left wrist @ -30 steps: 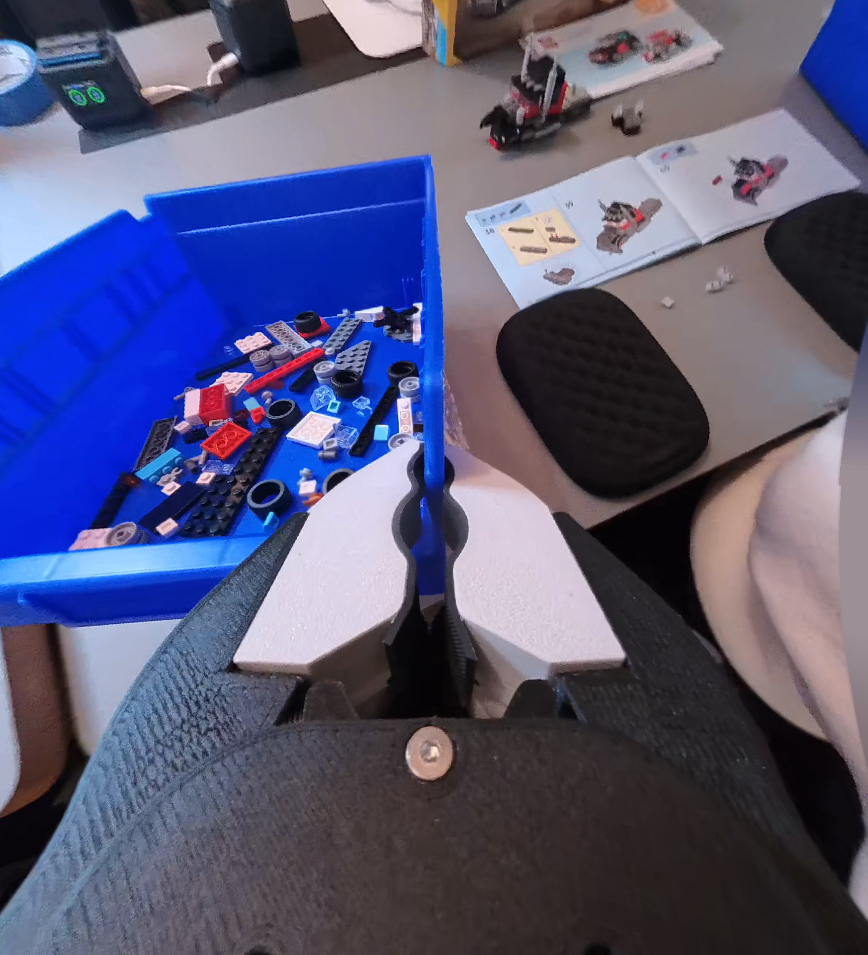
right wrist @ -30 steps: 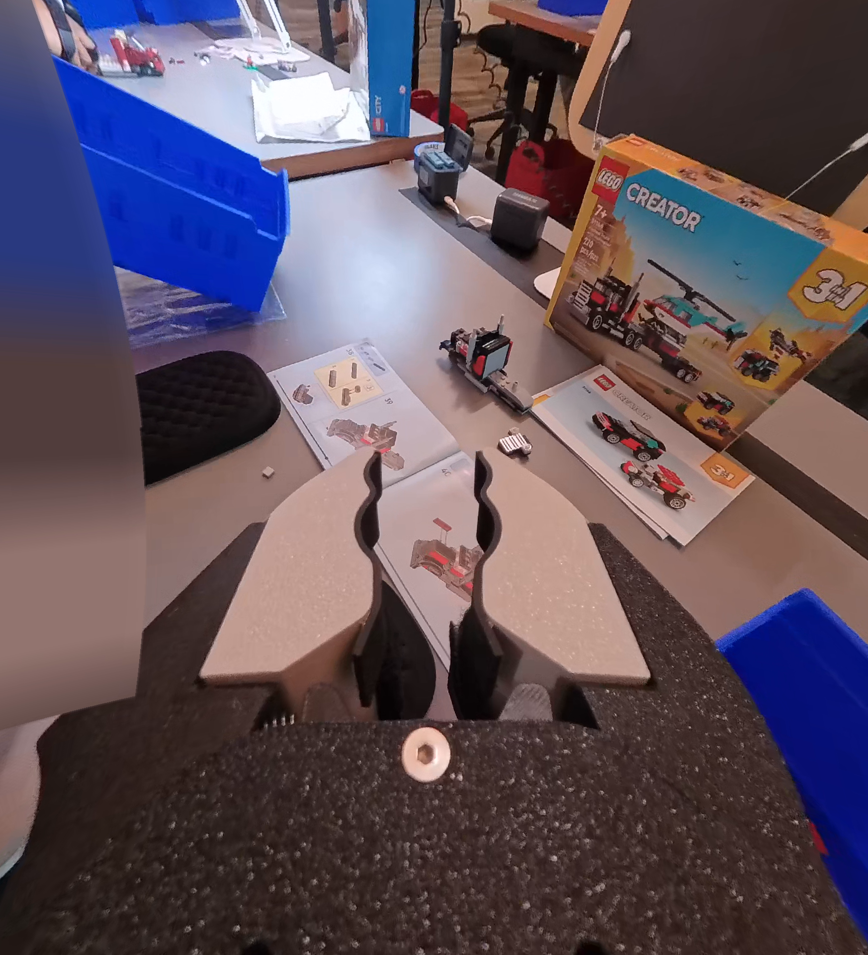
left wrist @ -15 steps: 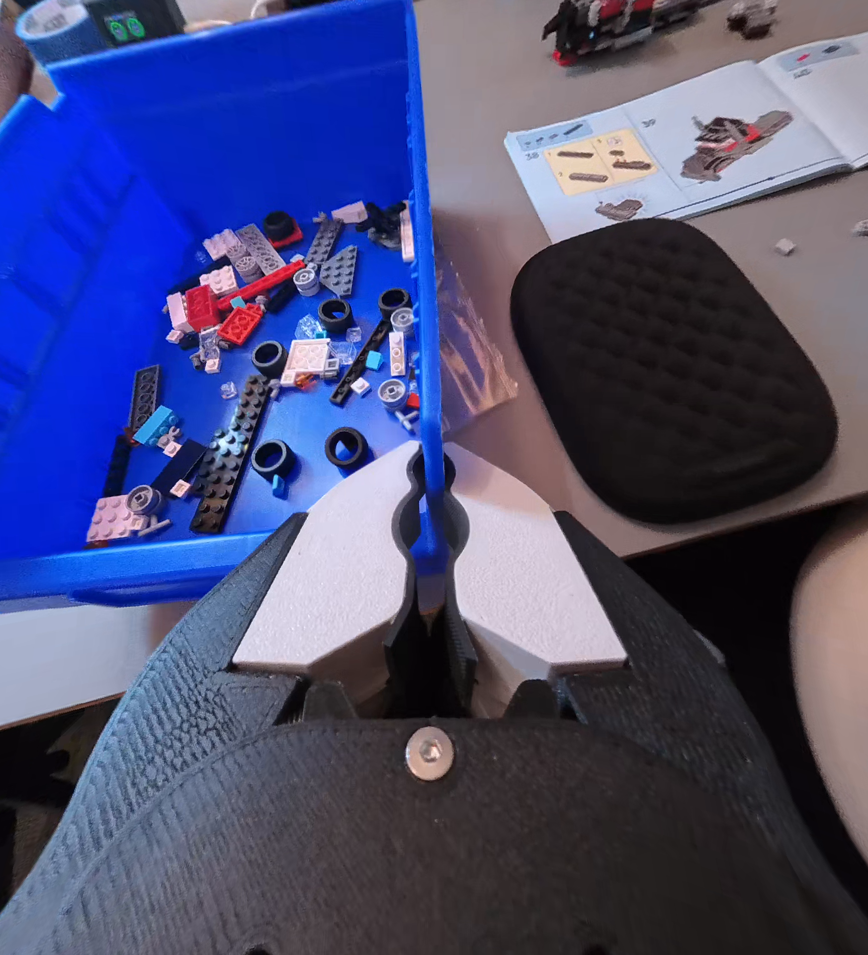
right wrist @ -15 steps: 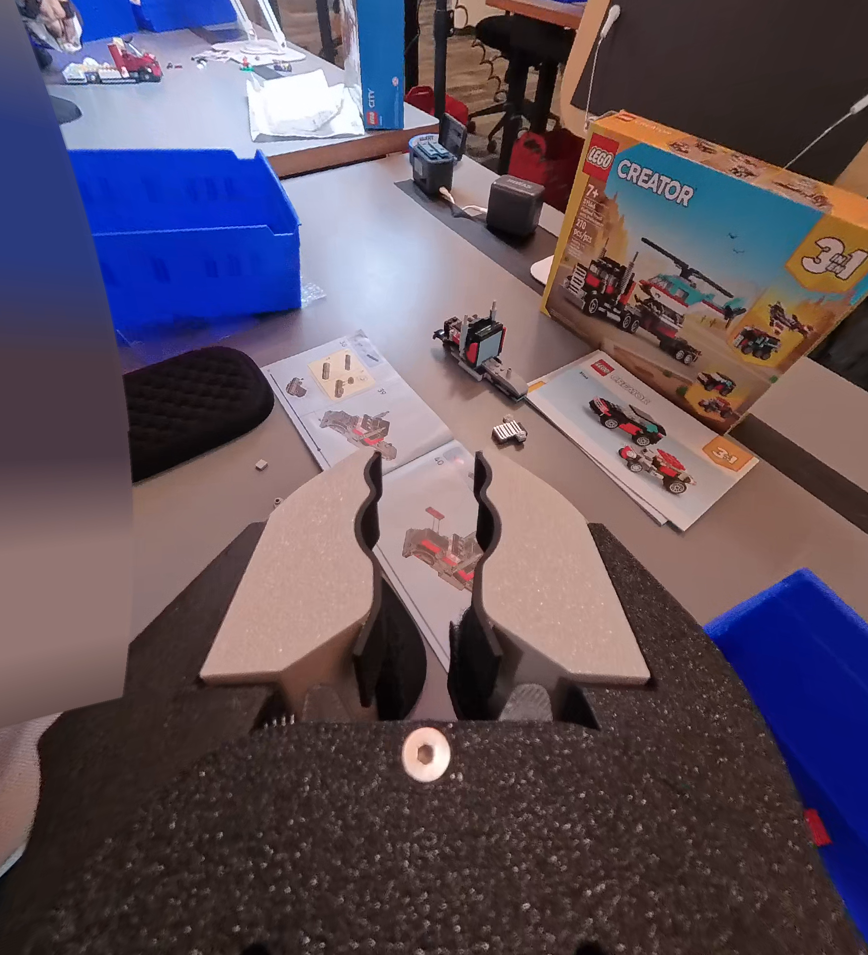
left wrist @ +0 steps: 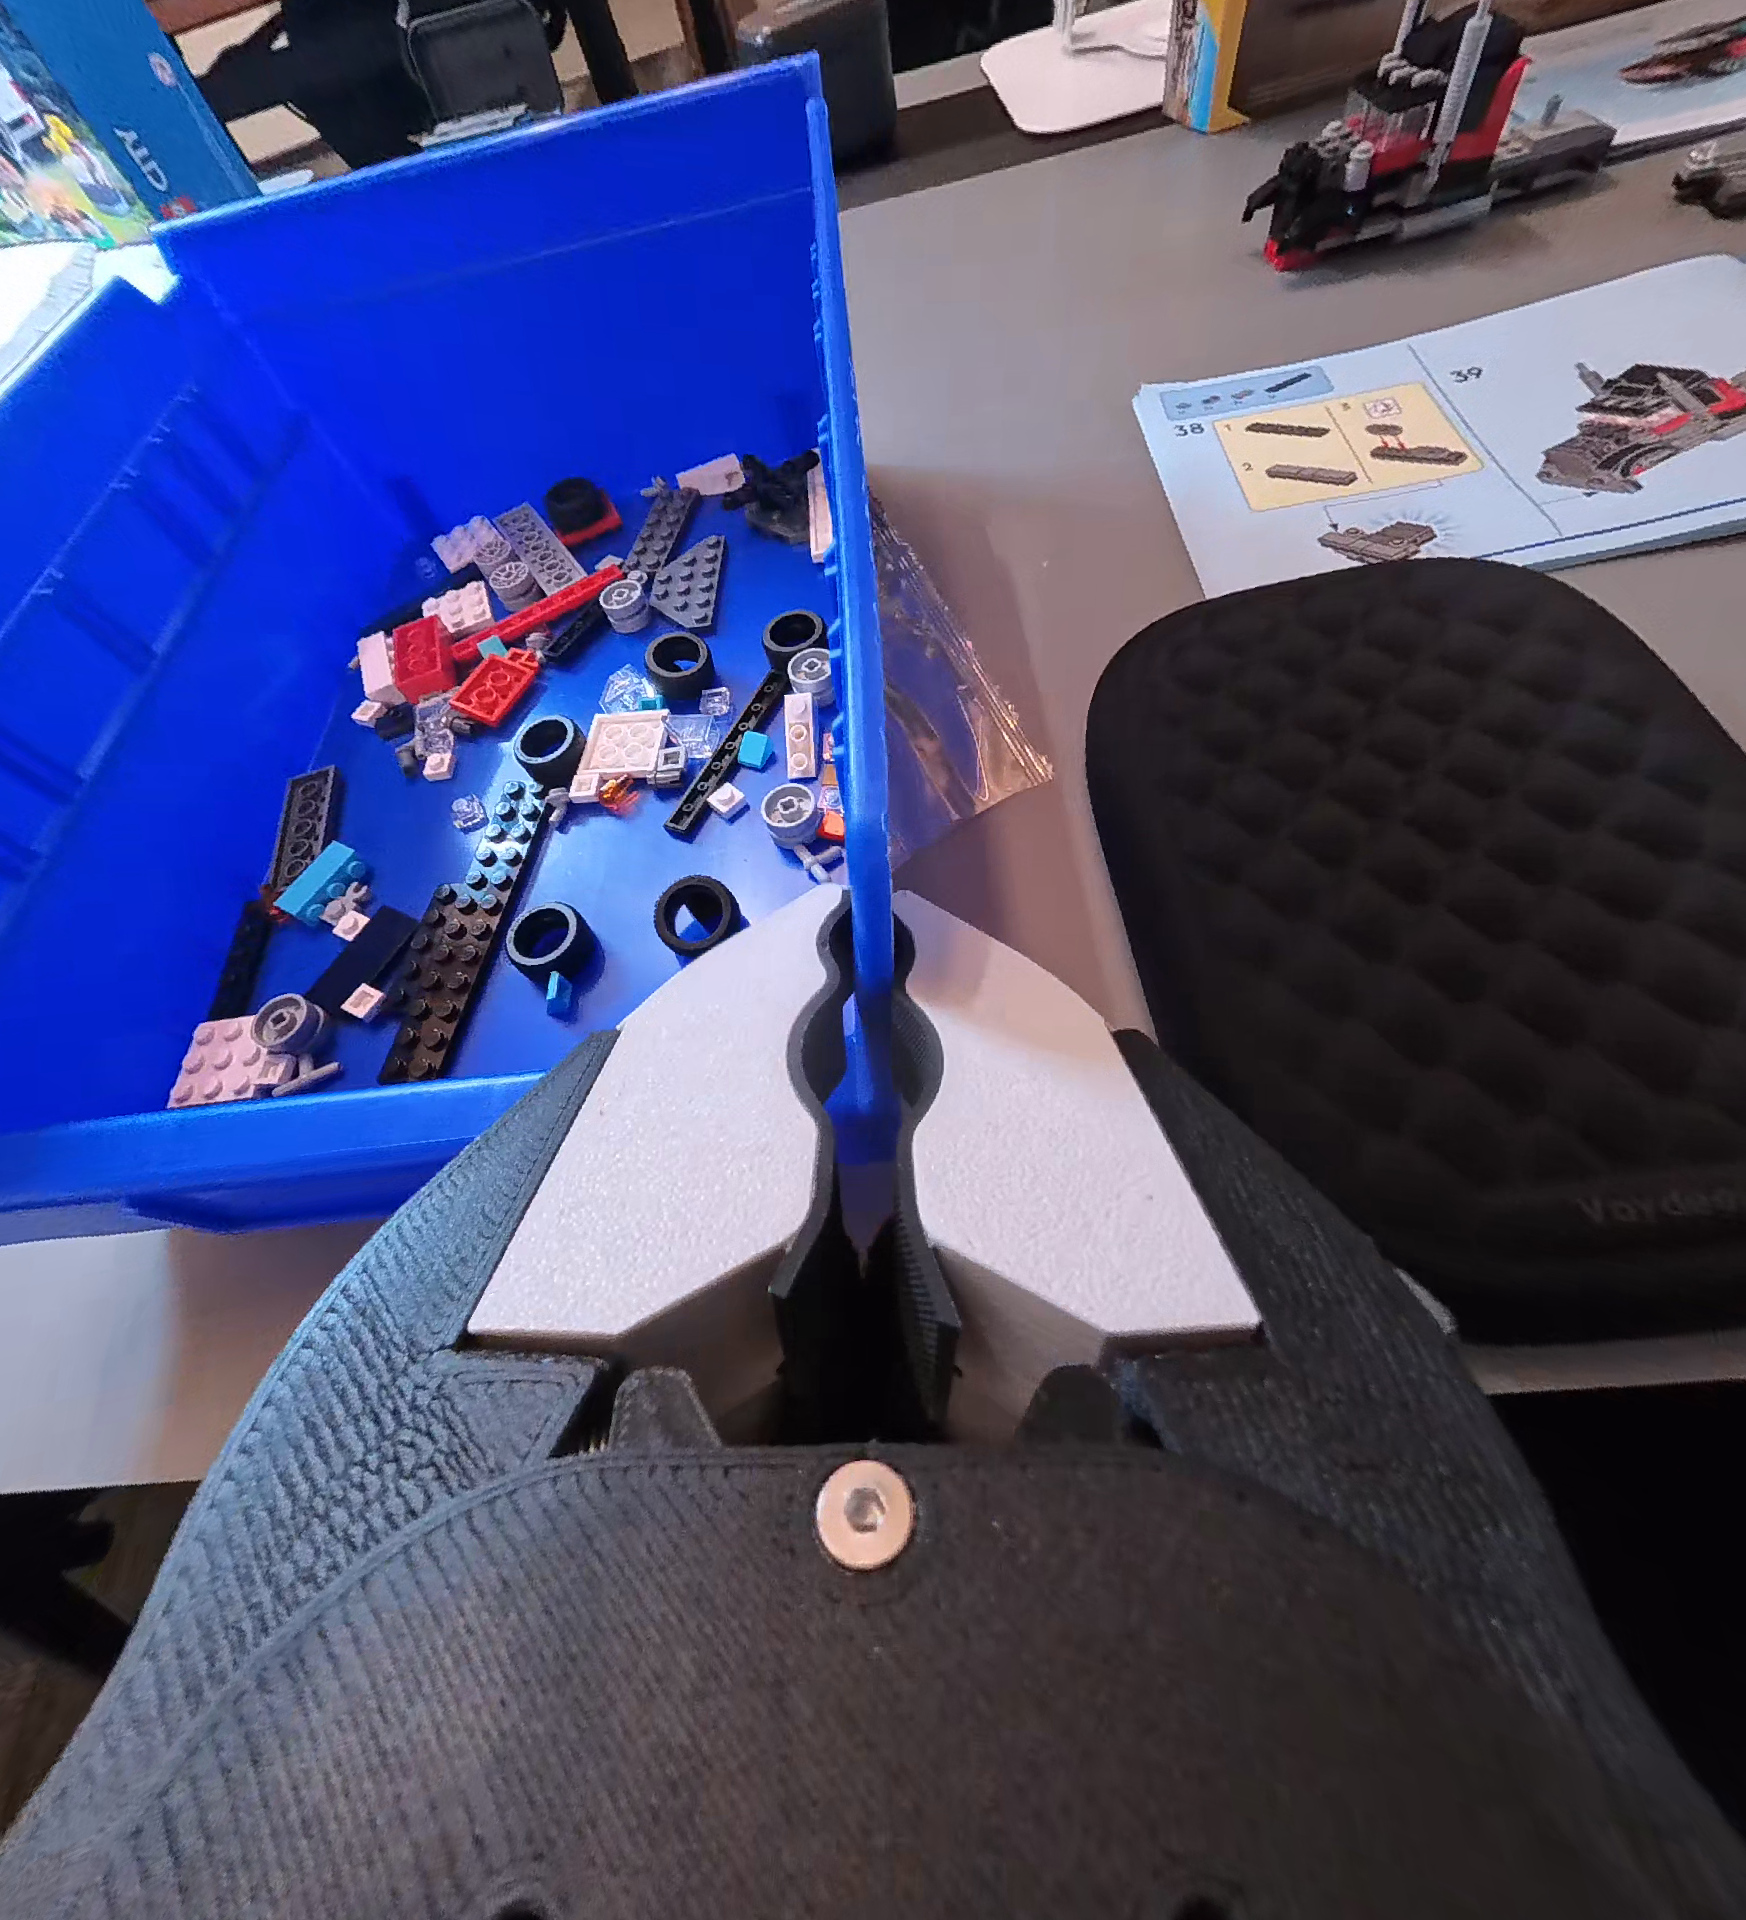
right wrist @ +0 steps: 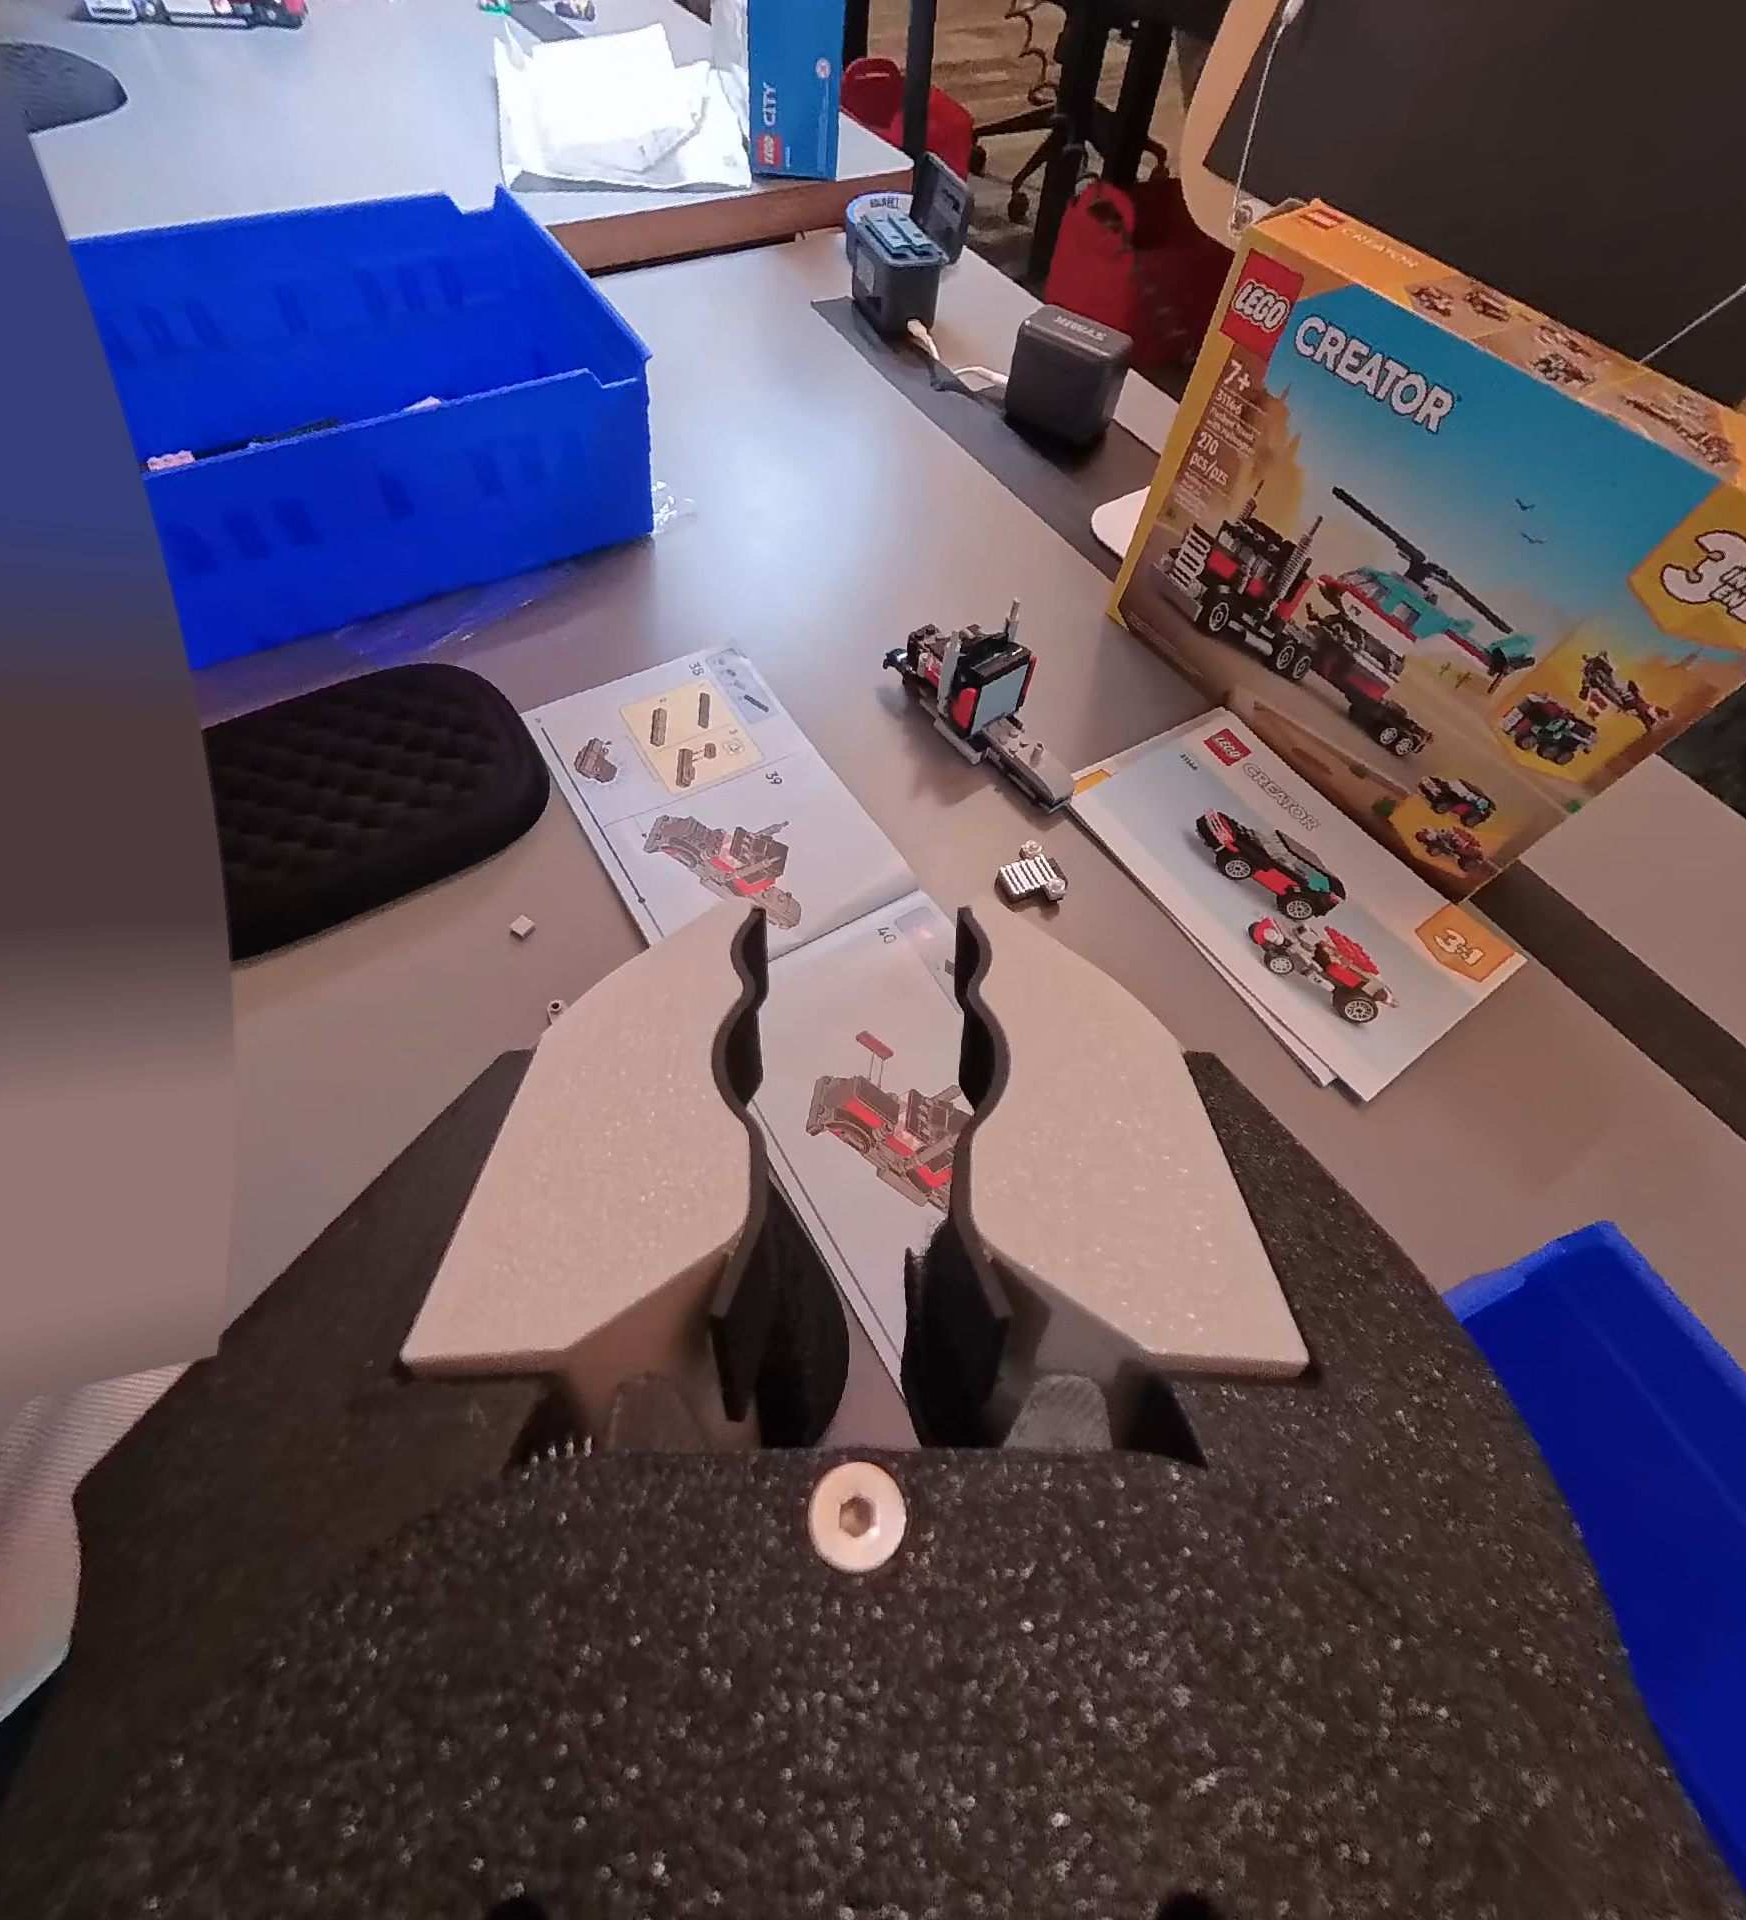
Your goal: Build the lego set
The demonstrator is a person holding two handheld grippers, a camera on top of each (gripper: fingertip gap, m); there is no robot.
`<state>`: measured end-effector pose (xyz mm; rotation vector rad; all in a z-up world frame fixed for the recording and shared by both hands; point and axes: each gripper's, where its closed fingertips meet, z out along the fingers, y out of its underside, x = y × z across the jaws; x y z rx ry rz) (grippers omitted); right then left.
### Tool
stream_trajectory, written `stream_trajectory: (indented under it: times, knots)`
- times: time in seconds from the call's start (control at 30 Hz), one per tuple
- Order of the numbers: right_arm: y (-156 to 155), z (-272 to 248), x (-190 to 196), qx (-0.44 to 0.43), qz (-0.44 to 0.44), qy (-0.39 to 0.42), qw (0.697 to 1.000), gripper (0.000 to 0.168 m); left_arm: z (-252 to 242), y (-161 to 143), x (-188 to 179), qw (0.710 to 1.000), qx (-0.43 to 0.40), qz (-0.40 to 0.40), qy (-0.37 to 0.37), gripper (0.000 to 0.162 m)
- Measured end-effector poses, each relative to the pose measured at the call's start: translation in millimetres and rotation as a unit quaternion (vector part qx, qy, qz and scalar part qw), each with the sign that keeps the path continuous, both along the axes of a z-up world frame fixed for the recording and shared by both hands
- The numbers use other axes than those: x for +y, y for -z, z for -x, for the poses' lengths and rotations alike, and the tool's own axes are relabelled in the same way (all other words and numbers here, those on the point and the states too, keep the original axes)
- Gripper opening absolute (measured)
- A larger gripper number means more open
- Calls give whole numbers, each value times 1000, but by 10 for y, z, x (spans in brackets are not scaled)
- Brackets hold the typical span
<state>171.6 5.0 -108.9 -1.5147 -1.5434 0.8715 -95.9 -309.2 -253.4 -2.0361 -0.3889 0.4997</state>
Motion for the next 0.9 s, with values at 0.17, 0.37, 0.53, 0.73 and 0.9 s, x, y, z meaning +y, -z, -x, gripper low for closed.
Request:
stream_trajectory:
  times: [0.17, 0.37, 0.53, 0.73, 0.9]
  knots:
    - [-51, 20, 1, -1, -9, 4, 1000, 35, 8, -6, 8, 1000, 7, -19, 2, 3]
    - [-82, 45, -19, -8, -14, 5, 1000, 35, 12, -6, 26, 1000, 16, -21, -1, 3]
    - [-134, 83, -77, -8, -23, -1, 1000, 35, 19, -4, 40, 1000, 9, -13, -1, 4]
    - [-146, 134, -143, -4, -29, -17, 999, 35, 52, -5, 25, 1000, -4, -20, 5, 4]
    - [-135, 68, -140, 15, -23, -16, 999, 36, 52, -13, 28, 1000, -8, -18, 9, 8]
